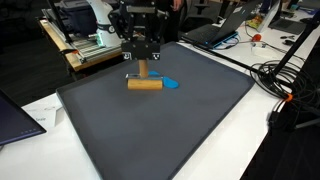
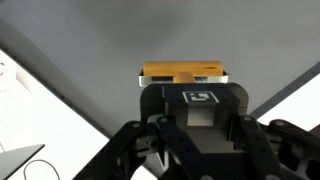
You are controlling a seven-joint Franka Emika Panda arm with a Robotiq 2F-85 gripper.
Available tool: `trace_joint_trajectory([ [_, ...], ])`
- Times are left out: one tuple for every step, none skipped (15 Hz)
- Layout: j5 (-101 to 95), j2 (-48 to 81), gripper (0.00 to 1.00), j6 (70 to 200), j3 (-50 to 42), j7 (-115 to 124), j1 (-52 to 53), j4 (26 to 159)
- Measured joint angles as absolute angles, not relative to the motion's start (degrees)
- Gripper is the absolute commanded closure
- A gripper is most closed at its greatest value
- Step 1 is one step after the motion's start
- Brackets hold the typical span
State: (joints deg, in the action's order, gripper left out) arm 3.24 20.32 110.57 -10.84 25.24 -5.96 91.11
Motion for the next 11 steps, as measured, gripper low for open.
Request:
trace_joint_trajectory([
  [2.07, 18.03, 0.78, 112.94, -10.65, 23.97, -5.39, 93.86],
  [0.93, 15.71, 0.78, 115.02, -10.42, 22.51, -4.87, 96.64],
  [-0.17, 13.22, 0.78, 116.93, -10.07, 20.90, -4.38, 99.62],
  [-1.15, 10.82, 0.78, 118.43, -9.63, 19.25, -4.03, 102.48],
  [-2.04, 8.41, 0.78, 119.66, -9.12, 17.54, -3.78, 105.30],
  [-2.92, 5.86, 0.78, 120.70, -8.57, 15.79, -3.55, 108.24],
  [-3.78, 3.19, 0.78, 121.45, -7.93, 13.96, -3.41, 111.26],
  [-4.32, 0.42, 0.78, 121.78, -7.21, 11.98, -3.33, 114.32],
  [-4.56, -2.40, 0.78, 121.88, -6.47, 9.90, -3.27, 117.34],
  [-4.60, -5.36, 0.78, 121.91, -5.72, 7.71, -3.21, 120.46],
  [-4.59, -8.44, 0.78, 121.91, -4.98, 5.47, -3.10, 123.65],
])
